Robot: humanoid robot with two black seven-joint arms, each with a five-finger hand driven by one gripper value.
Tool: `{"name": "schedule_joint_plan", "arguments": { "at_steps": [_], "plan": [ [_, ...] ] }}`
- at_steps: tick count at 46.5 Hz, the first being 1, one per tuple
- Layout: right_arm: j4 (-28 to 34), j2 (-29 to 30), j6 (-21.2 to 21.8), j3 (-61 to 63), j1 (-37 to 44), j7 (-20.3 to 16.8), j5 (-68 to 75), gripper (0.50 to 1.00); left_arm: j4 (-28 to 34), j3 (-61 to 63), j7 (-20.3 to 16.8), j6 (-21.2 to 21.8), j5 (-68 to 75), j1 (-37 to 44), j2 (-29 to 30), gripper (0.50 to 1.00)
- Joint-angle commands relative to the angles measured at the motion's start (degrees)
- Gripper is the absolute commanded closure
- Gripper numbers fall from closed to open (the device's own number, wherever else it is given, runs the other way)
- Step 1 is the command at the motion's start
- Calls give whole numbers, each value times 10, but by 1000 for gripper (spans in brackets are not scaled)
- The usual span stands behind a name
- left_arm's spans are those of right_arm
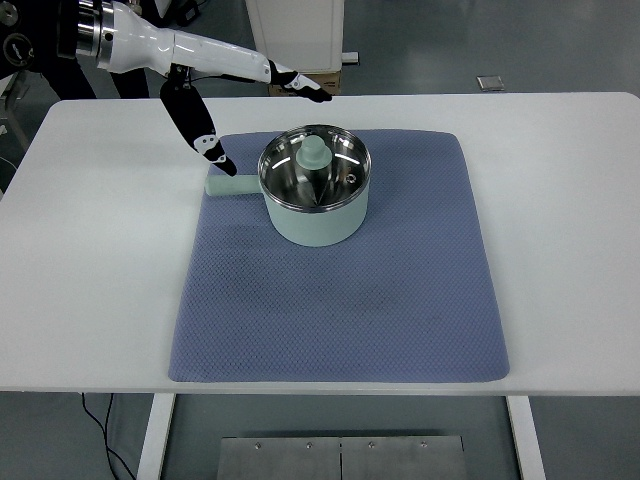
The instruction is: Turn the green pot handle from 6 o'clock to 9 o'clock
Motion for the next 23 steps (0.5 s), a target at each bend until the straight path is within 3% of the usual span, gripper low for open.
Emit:
{"name": "schedule_joint_plan", "arguments": {
  "at_steps": [1, 9, 13, 23],
  "plan": [
    [-1, 0, 0, 0, 0, 0, 0, 500, 19, -2, 0, 6, -65, 2, -3, 500],
    [-1, 0, 0, 0, 0, 0, 0, 500, 62, -9, 0, 18, -229, 11, -10, 500],
    [-1, 0, 0, 0, 0, 0, 0, 500, 114, -9, 0, 46, -353, 40, -46, 500],
    [-1, 0, 0, 0, -1, 0, 0, 500, 167, -23, 0, 121, -505, 116, -70, 500]
  ]
}}
